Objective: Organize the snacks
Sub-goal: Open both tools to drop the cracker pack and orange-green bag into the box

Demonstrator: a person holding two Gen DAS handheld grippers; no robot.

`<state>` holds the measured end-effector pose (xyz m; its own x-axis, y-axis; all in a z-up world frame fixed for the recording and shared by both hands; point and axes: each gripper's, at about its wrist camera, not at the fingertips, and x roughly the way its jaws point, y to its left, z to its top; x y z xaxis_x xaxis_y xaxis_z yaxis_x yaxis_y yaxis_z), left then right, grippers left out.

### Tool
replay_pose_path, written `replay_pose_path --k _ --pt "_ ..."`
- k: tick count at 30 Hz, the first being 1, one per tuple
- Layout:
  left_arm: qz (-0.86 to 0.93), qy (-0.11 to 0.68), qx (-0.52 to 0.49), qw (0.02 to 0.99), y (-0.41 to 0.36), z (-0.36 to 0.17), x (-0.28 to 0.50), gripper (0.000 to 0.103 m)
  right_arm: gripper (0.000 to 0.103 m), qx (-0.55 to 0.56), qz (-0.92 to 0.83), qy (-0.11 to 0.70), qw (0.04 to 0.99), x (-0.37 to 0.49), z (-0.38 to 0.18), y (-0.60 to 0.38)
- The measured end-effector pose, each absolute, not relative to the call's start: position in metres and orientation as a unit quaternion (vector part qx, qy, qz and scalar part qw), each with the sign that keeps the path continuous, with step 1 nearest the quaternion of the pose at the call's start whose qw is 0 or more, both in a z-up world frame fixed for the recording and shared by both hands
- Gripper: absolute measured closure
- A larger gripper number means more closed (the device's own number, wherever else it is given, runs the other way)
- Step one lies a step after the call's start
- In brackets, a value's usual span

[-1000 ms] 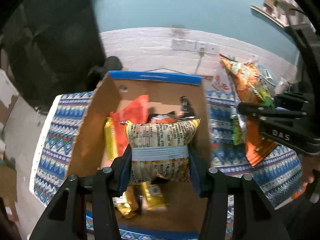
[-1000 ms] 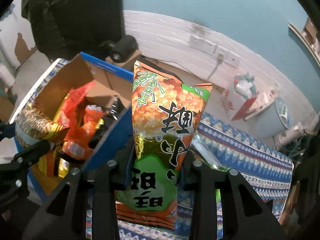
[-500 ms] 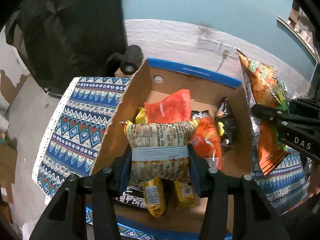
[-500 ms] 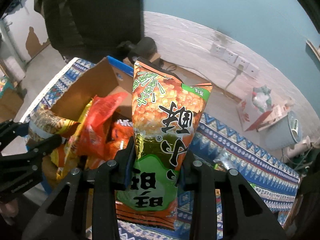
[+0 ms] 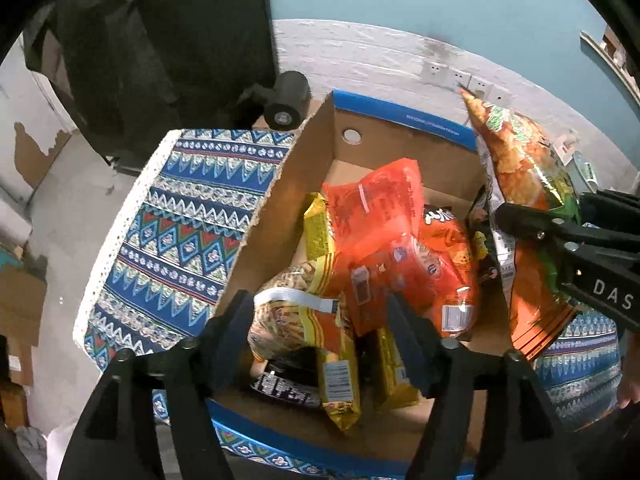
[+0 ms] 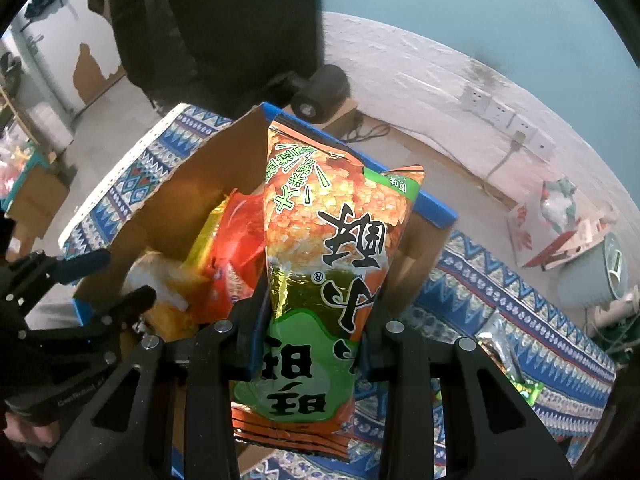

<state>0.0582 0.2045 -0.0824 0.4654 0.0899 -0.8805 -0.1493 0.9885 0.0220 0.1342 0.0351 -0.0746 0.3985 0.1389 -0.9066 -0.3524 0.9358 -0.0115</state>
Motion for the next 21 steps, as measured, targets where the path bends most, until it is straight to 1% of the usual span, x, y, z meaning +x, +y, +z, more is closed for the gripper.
replay_pose_path --k 10,11,13,16,19,21 --pt "0.070 0.502 -0.024 0.862 0.202 -0.072 0.053 0.031 0.069 -0.097 0.163 0.539 0.821 0.137 -0.082 0.042" --pt "0.070 0.499 -0.021 0.864 0.200 -0.070 0.052 0.031 0.068 -0.094 0.164 0.540 0.820 0.137 -0.082 0.042" --pt "0.071 0.495 -0.015 0.866 0.198 -0.068 0.052 0.031 0.056 -0.090 0.163 0.539 0.821 0.137 -0.081 0.041" --pt "0.071 0.493 -0.013 0.867 0.196 -0.066 0.052 0.031 0.044 -0.088 0.160 0.534 0.826 0.136 -0.077 0.038" --pt "0.068 0.492 -0.018 0.868 0.194 -0.064 0.052 0.031 0.036 -0.084 0.156 0.528 0.831 0.134 -0.072 0.033" --pt "0.066 0.490 -0.018 0.869 0.191 -0.062 0.053 0.031 0.034 -0.082 0.151 0.525 0.834 0.132 -0.068 0.028"
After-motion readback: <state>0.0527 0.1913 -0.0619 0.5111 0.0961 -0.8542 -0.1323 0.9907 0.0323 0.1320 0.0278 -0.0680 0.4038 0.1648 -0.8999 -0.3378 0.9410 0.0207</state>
